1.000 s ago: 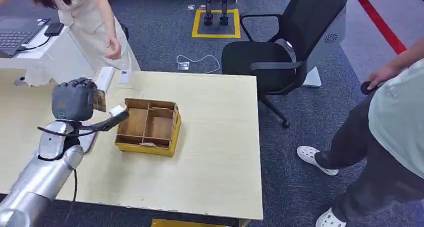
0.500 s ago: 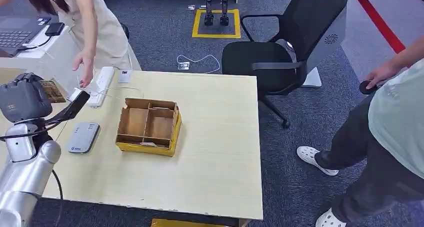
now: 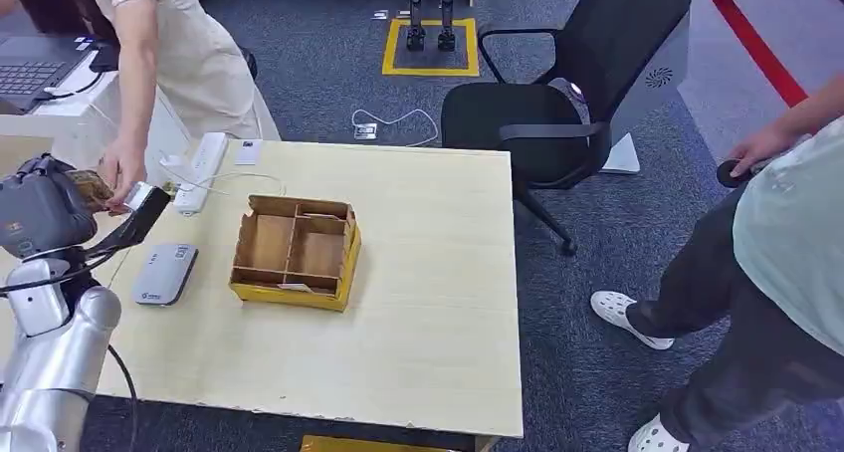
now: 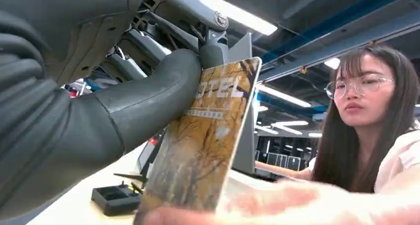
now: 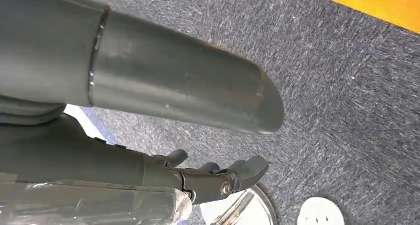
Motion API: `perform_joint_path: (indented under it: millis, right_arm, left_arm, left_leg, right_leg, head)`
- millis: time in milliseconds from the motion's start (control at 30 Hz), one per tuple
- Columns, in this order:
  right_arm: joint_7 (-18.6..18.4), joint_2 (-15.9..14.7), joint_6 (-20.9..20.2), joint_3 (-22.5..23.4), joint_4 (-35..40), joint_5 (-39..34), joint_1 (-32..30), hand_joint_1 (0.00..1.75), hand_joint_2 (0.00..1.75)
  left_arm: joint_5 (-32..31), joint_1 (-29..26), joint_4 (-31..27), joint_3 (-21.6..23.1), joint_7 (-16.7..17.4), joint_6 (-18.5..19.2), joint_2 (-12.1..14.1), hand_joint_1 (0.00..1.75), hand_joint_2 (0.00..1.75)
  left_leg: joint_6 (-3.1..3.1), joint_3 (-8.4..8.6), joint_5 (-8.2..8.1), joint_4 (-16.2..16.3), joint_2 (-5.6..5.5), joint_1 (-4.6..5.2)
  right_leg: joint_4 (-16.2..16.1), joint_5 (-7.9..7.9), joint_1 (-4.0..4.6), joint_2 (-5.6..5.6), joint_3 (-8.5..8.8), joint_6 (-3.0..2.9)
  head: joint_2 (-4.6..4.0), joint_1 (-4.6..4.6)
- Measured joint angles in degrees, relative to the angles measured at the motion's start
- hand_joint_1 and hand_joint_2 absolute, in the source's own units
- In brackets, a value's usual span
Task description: Pass the card to the sensor for recognition and then transmit it.
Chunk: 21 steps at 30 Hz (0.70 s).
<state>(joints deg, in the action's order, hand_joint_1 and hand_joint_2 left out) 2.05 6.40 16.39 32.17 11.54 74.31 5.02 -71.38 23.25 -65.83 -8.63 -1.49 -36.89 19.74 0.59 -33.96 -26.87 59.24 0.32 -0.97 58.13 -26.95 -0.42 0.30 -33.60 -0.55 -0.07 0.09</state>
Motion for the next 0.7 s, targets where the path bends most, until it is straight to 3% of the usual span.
perform_joint_path:
  millis: [467, 500, 533, 567, 600, 700]
  right_arm:
    - [0.00, 0.00, 0.04, -0.04, 0.00, 0.07, -0.01, 0.00, 0.00]
    - [0.00, 0.00, 0.04, -0.04, 0.00, 0.07, -0.01, 0.00, 0.00]
    - [0.00, 0.00, 0.04, -0.04, 0.00, 0.07, -0.02, 0.00, 0.00]
    - [0.00, 0.00, 0.04, -0.04, 0.00, 0.04, -0.02, 0.00, 0.00]
    - [0.00, 0.00, 0.04, -0.04, 0.00, 0.04, -0.01, 0.00, 0.00]
    - [0.00, 0.00, 0.04, -0.04, 0.00, -0.04, -0.04, 0.00, 0.00]
  left_arm:
    - [-0.11, 2.72, 1.27, 0.04, 0.18, 0.00, -2.80, 1.75, 1.75]
    - [-0.13, 2.85, 1.38, 0.04, 0.18, 0.02, -2.86, 1.59, 1.75]
    - [-0.15, 2.98, 1.55, 0.04, 0.18, 0.00, -2.99, 0.40, 1.75]
    - [-0.15, 3.06, 1.66, 0.04, 0.18, 0.00, -3.08, 0.40, 1.75]
    - [-0.15, 3.11, 1.84, 0.07, 0.18, 0.00, -3.10, 0.00, 1.75]
    - [-0.28, 3.17, 2.29, 0.18, 0.18, 0.00, -3.10, 0.00, 1.75]
  left_leg:
    - [0.01, 0.00, 0.00, 0.00, 0.02, -0.02]
    - [0.01, 0.00, 0.00, 0.00, 0.02, -0.02]
    - [0.01, 0.00, 0.00, 0.00, 0.02, -0.02]
    - [0.01, 0.00, 0.00, 0.00, 0.02, -0.02]
    - [0.01, 0.00, 0.00, 0.00, 0.03, -0.03]
    - [0.01, 0.00, 0.00, 0.00, 0.02, -0.03]
  right_leg:
    - [0.00, 0.03, 0.02, 0.03, -0.02, -0.04]
    - [0.00, 0.03, 0.02, 0.03, -0.02, -0.04]
    - [0.00, 0.03, 0.02, 0.03, -0.02, -0.04]
    - [0.00, 0.03, 0.02, 0.03, -0.02, -0.05]
    - [0.00, 0.03, 0.02, 0.04, -0.03, -0.05]
    - [0.00, 0.03, 0.02, 0.03, -0.03, -0.05]
  head:
    - [0.00, 0.00]
    - [0.02, 0.00]
    - [0.02, 0.00]
    - [0.00, 0.00]
    - [0.00, 0.00]
    - [0.00, 0.00]
